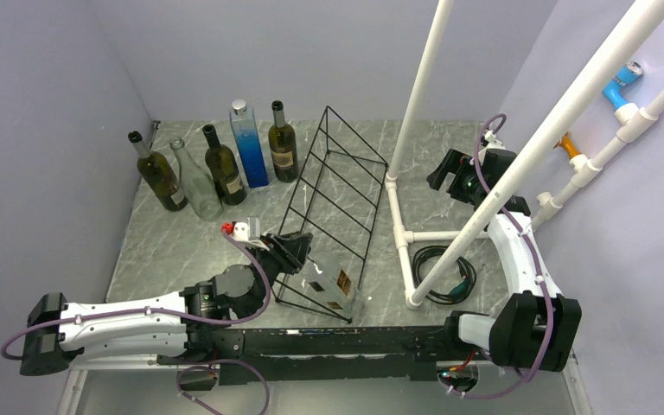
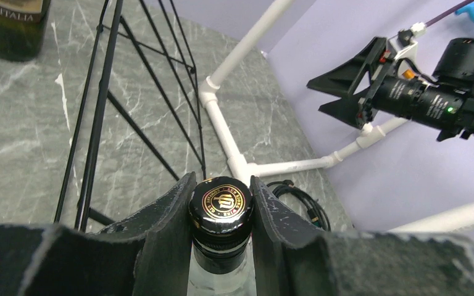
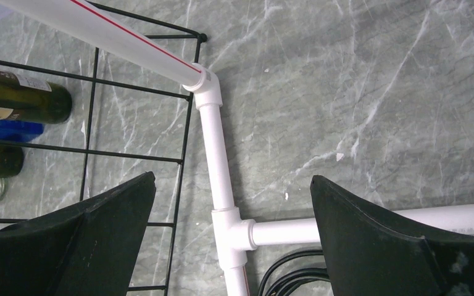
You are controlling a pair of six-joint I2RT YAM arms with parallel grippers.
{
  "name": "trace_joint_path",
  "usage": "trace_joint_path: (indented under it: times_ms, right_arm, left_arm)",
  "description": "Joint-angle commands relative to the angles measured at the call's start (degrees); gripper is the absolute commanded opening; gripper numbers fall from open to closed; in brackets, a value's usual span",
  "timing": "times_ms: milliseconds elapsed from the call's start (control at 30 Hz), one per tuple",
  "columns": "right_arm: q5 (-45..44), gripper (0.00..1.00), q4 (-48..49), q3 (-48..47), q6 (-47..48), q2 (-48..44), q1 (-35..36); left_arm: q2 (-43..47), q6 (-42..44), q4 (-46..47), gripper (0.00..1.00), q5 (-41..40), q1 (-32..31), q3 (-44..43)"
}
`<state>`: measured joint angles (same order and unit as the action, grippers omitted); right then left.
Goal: Put the wine bottle on the wine rack
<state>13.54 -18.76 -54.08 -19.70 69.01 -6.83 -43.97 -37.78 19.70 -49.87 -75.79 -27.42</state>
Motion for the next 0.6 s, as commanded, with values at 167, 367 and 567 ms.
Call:
trace_joint_path:
  times_ms: [167,367,567]
  right_arm:
    - [0.1,1.00,2.6,0.1,0.1,-0.8,-0.2]
    - [0.2,1.00,2.7,0.2,0.1,-0.8,-0.1]
    - [0.3,1.00,2.6,0.2,0.1,-0.9,-0.1]
  left_arm:
    - [3.3,-10.5,9.8,0.00,-1.5,-0.2,1.8]
    - [4.1,-13.7,3.2,0.00,-1.4,-0.3,1.4]
    - [5.6,-18.7,-8.5,0.00,0.2,-0.3,-0.1]
